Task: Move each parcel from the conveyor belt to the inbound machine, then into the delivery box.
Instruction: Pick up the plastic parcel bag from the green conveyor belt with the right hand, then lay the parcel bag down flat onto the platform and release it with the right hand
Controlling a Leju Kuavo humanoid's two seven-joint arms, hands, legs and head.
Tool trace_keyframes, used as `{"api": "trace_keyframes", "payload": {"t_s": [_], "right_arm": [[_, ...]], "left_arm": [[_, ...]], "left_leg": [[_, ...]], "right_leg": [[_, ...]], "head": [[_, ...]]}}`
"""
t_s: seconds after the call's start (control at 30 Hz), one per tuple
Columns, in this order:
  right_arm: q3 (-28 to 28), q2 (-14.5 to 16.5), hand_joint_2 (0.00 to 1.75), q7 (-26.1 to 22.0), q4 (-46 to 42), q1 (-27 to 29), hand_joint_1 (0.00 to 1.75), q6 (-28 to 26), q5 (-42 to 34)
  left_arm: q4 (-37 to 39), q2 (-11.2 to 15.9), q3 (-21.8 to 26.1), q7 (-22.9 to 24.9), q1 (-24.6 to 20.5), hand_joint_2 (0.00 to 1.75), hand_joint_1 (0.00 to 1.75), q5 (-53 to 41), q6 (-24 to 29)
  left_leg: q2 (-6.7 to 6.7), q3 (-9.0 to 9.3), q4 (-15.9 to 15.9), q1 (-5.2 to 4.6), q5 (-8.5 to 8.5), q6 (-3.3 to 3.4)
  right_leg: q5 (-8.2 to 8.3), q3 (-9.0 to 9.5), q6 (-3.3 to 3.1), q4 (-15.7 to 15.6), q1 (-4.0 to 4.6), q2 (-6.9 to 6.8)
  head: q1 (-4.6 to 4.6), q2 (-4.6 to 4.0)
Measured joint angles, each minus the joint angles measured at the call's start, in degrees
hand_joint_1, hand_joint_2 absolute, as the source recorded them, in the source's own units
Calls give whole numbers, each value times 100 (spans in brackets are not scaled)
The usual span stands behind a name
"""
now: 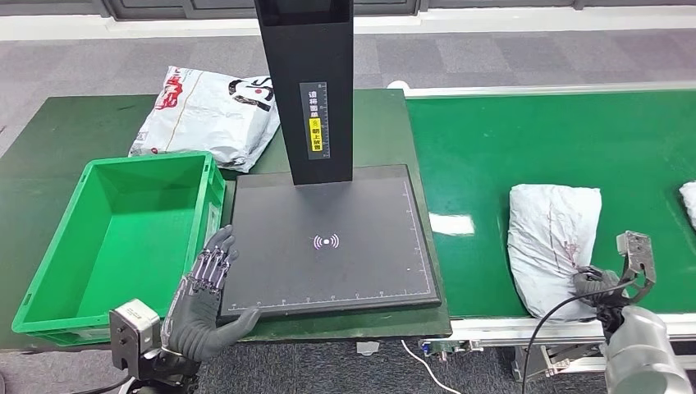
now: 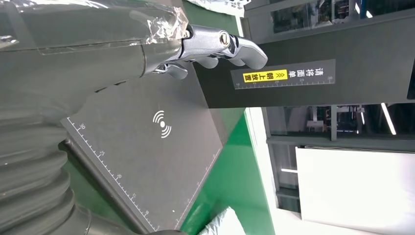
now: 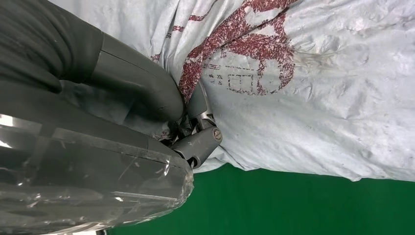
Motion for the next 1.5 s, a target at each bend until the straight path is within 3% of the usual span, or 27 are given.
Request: {"api": "trace_keyframes", "payload": {"t_s": [0.23,0.5,0.67,0.83,1.07,1.33,1.5], "right_arm": [[-8,26,175,-116,0,-63,175,-220,-190],[-144,118,175,-1063,-162,-237,175,69,-1077],[-22,374,175,-1321,-938,-252,175,160,-1954],[687,666,175,-1102,-2333,14,175,-113,-2865],[1821,987,175,-952,-3916,362,175,-385,-3239],[3264,1277,175,-850,-4544,278,175,-503,-3215],[3663,1331,175,-853,-4669,248,175,-564,-3312]], "left_arm": [[0,-13,27,-1,27,175,0,108,77],[28,-37,31,-50,36,175,0,220,355],[60,-51,31,-132,75,175,0,275,630],[54,-75,31,-162,167,175,0,282,768],[50,-76,31,-250,208,175,0,333,897],[95,-113,33,-287,196,175,0,372,958],[127,-123,33,-293,196,175,0,372,963]], "left_leg": [[-3,-1,0,0,0,0],[-1,-5,0,-1,1,0],[-11,-6,0,-2,2,0],[-10,-13,0,-1,2,-1],[-3,-20,-1,-1,3,-1],[1,-14,-1,0,8,-4],[-15,-20,0,0,9,-4]], "right_leg": [[0,0,0,0,0,-3],[1,-3,1,0,-2,-1],[1,-4,1,1,-2,-11],[0,-13,0,2,-2,-8],[1,-22,0,3,-2,0],[4,-23,-2,6,-1,2],[3,-21,-2,6,-1,-12]], "head": [[0,0],[0,0],[0,0],[0,0],[0,0],[-2,0],[-1,0]]}}
